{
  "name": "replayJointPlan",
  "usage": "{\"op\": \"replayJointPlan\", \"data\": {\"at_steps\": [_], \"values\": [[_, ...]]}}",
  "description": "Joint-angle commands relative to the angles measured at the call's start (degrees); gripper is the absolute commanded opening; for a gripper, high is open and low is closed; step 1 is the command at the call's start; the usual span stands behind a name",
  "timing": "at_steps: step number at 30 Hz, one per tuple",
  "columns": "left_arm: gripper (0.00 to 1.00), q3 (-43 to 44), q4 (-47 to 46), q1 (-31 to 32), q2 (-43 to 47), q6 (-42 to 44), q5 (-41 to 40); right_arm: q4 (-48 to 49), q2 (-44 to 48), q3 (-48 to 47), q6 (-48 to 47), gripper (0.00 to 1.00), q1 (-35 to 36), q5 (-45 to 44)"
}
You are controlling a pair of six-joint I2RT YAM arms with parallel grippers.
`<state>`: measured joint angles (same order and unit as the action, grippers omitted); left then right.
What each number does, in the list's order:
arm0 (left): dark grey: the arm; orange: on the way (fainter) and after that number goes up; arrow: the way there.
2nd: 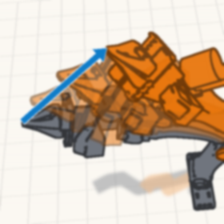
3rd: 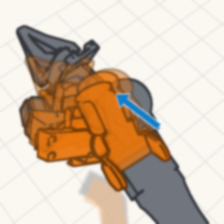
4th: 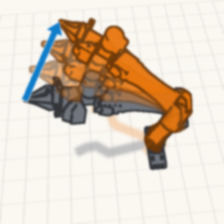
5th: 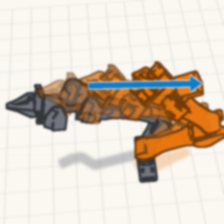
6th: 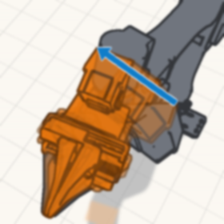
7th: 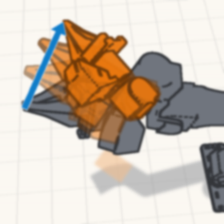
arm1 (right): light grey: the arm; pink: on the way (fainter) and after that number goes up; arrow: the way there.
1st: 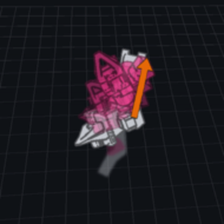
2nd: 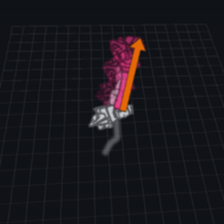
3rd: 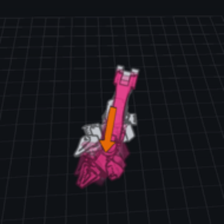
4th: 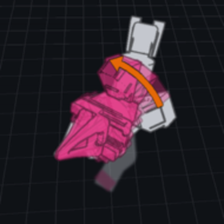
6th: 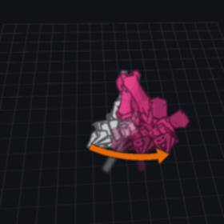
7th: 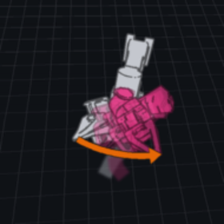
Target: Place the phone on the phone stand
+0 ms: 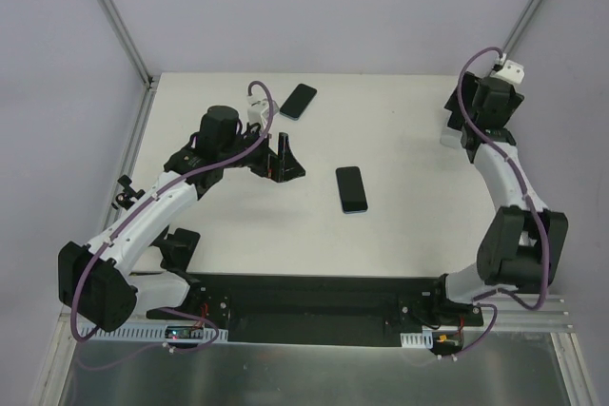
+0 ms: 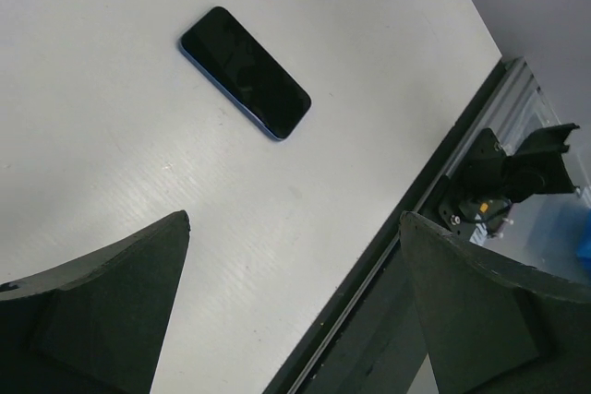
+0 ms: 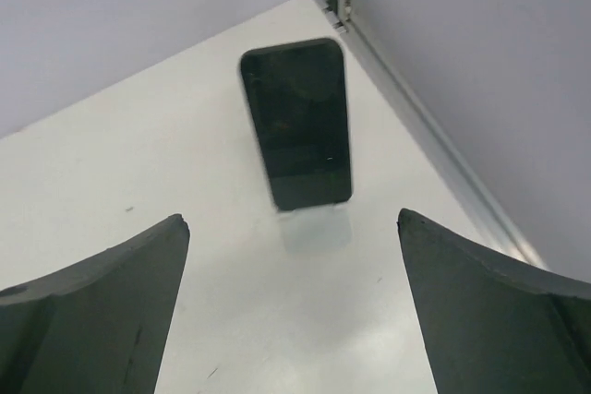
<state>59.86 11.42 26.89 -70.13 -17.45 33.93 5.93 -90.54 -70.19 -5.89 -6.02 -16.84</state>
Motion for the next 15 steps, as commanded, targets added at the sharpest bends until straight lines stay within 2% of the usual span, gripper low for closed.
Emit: {"op": "replayJointPlan", "data": {"at_steps": [1,3,4,6,7,11,12,15], "values": [[0.94,-0.79,-1.58,-0.44,1.75,1.99,-6.32,-1.63,11.16,8.3,14.73,0.96,7.66,-0.65],[0.94,-1.23,-1.32,-0.53,1.66,-0.55,-11.59,-0.58,12.4,11.83,16.52,0.96,12.24,0.14],[0.94,-1.23,-0.96,-0.88,1.57,-1.61,-12.91,-0.4,13.02,12.44,16.79,0.96,18.0,-1.16],[0.94,-1.23,0.35,-2.45,1.66,-5.9,-12.41,0.47,13.64,14.19,16.7,0.96,24.18,-2.84],[0.93,-1.84,0.88,-4.98,2.01,-7.84,-11.62,3.27,13.73,14.99,16.61,0.96,29.87,-3.46],[0.9,-5.8,2.81,-10.09,8.92,-14.71,-10.81,12.07,11.8,19.12,13.47,0.96,41.95,-3.19],[0.89,-6.5,4.91,-10.54,10.78,-15.41,-13.51,14.17,10.92,20.78,12.32,0.96,46.41,-3.37],[0.91,-6.86,12.36,-10.72,18.17,-14.2,-18.71,20.42,6.97,22.2,8.2,0.96,52.84,-3.64]]}}
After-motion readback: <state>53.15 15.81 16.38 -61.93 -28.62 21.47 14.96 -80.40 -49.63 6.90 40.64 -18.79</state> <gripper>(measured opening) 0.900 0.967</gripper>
